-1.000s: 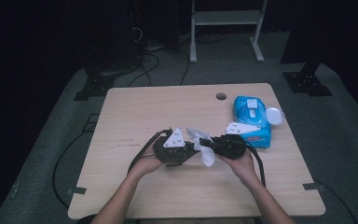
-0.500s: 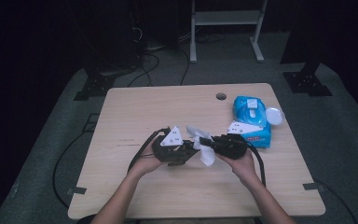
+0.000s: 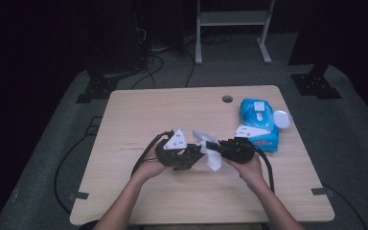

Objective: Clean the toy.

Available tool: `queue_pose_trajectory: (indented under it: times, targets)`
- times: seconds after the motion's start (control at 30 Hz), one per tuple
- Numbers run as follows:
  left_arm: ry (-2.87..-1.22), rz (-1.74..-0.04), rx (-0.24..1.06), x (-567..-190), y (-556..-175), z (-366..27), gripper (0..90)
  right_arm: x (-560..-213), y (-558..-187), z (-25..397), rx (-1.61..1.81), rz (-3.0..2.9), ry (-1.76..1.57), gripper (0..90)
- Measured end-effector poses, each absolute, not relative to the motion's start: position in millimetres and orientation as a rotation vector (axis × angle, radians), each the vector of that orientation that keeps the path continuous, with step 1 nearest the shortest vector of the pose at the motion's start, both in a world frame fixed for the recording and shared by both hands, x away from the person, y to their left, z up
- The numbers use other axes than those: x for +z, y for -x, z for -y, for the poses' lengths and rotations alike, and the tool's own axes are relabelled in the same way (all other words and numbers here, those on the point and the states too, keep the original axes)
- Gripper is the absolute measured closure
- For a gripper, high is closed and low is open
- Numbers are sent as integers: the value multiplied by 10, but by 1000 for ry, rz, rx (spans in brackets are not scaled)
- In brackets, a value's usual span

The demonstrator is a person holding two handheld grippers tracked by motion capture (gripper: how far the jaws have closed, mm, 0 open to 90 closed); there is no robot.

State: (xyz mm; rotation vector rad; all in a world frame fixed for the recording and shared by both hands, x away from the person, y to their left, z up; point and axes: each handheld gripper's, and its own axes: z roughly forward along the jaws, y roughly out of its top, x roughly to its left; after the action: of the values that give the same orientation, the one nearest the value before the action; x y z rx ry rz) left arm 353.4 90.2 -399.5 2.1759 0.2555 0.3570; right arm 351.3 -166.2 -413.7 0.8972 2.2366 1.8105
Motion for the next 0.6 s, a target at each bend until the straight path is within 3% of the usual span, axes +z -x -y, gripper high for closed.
queue_pose_trajectory:
  times: [0.37,0.6]
  targets:
    - [-2149,-263,352,-3957,-3531,-942,647,-4288,-3542,1700,1764,-2278,-943,817]
    - [-2140,-274,346,-3963,-3538,-950,646,-4180,-3532,1709,1807,-2241,-942,818]
